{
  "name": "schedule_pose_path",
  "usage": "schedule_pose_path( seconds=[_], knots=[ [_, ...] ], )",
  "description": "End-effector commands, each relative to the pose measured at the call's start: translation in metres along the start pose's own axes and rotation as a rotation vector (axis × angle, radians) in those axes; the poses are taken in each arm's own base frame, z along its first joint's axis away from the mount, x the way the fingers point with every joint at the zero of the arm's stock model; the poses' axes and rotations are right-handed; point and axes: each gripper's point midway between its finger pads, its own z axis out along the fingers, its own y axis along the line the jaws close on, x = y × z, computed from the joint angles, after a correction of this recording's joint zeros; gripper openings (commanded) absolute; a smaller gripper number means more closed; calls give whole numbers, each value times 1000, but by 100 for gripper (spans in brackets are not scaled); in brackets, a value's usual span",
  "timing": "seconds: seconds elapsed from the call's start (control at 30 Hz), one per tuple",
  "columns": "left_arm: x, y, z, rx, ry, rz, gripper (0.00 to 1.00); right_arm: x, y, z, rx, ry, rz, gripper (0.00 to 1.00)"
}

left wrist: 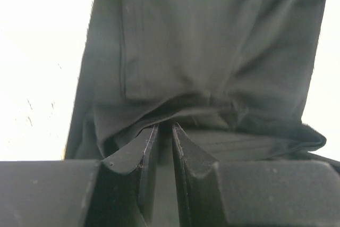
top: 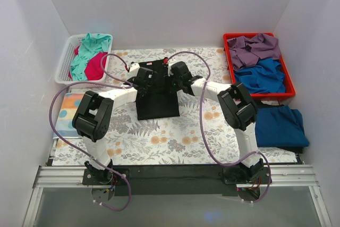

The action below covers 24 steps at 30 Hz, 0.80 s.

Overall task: Fold and stack the t-shirts
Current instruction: Fold the folded rectangular tshirt in 1/3 of the way, then grab one side of the 2/3 rectangular tshirt with both arms

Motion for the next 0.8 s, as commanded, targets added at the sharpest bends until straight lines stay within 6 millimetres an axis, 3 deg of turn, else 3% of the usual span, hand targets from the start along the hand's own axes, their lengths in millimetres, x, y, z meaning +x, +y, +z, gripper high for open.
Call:
schedule_pose_path(
  seconds=[0.0, 0.03, 0.07, 0.13, 0.17, 0.27, 0.37, 0.4, 0.47, 0.53, 0.57, 0.6, 0.67, 0.73, 0.77],
  knots=[
    [-41, 2, 17, -40, -82, -18, 15, -49, -25, 12, 70, -90, -49, 33],
    [-46, 3, 20, -46, -90, -23, 15, -51, -30, 13, 85, -73, -52, 33],
    [-52, 5, 27, -54, -103, -30, 15, -76, -32, 11, 90, -121, -60, 33],
    [-74, -1, 31, -46, -144, -41, 15, -84, -43, 17, 105, -124, -60, 33],
    [-83, -1, 34, -48, -161, -33, 15, -101, -44, 16, 106, -158, -61, 34],
    [-111, -9, 33, -45, -222, -25, 15, -121, -54, 9, 113, -195, -55, 33],
    [-136, -13, 18, -37, -290, -32, 15, -131, -61, -5, 140, -217, -55, 33],
    [-147, -14, 8, -28, -315, -33, 16, -122, -67, -6, 159, -199, -51, 33],
    [-153, -8, 0, -36, -332, -38, 18, -124, -68, -20, 171, -206, -50, 33],
    [-155, -4, -13, -31, -337, -35, 18, -108, -73, -25, 189, -176, -41, 33],
    [-153, -2, -18, -24, -331, -33, 18, -114, -71, -37, 192, -193, -39, 33],
    [-150, -1, -22, -16, -320, -32, 19, -98, -71, -37, 188, -160, -30, 34],
    [-135, 5, -33, 9, -271, -19, 19, -100, -63, -56, 168, -174, -22, 35],
    [-124, 12, -46, 10, -231, -27, 21, -73, -56, -63, 128, -125, -1, 36],
    [-108, 24, -46, -14, -189, -28, 22, -73, -50, -76, 107, -134, 4, 38]
  ],
)
